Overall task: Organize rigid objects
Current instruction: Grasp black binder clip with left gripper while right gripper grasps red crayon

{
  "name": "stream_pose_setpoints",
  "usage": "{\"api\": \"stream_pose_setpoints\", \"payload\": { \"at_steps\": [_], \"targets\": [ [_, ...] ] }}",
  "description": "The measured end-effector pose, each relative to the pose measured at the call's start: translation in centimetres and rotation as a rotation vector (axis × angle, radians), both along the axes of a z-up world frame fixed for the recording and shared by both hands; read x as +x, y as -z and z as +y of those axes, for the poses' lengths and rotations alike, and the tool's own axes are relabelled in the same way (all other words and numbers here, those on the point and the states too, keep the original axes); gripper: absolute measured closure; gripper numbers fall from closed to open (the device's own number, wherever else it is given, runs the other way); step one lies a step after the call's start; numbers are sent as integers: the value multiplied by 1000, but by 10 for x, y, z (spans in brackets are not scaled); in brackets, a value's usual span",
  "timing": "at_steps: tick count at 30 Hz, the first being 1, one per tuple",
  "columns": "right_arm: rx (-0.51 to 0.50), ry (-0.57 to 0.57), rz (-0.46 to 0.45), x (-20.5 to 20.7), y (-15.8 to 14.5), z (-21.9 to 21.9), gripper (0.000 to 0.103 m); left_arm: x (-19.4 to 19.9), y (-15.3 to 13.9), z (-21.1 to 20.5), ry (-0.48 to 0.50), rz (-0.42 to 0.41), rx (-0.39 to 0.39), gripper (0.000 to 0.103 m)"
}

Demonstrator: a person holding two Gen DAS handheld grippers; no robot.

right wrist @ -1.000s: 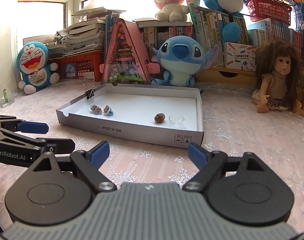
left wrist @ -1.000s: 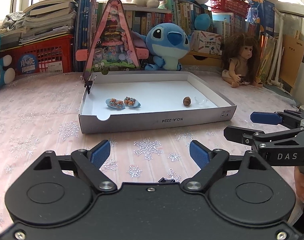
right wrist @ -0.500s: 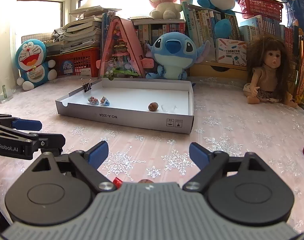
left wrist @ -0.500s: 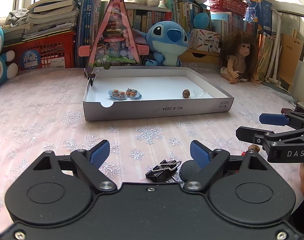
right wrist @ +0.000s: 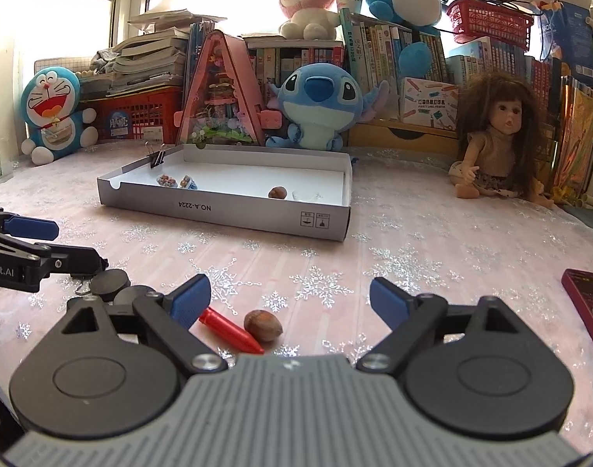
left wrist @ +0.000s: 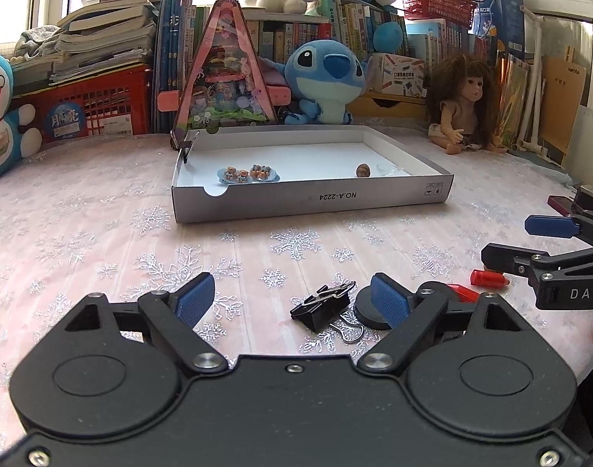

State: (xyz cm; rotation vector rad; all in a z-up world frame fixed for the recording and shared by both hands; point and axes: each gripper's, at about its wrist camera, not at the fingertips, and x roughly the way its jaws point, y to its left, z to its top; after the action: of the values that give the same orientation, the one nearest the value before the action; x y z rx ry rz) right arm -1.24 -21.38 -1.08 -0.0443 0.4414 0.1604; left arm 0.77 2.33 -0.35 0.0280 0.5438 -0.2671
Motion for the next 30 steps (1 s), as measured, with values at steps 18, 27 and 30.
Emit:
{"api": "stream_pose_setpoints", "payload": {
  "at_steps": [18,27,30],
  "targets": [
    [-47,55,41,-12,10,-12,9,2,5,23,-79,40,34,36],
    [-39,111,64,-9,10,-18,10,7,0,28,-116,30,36,36],
    [-10,79,55,-13,6,-15,10,3,-3,22,-89,12,29,36]
  ]
}}
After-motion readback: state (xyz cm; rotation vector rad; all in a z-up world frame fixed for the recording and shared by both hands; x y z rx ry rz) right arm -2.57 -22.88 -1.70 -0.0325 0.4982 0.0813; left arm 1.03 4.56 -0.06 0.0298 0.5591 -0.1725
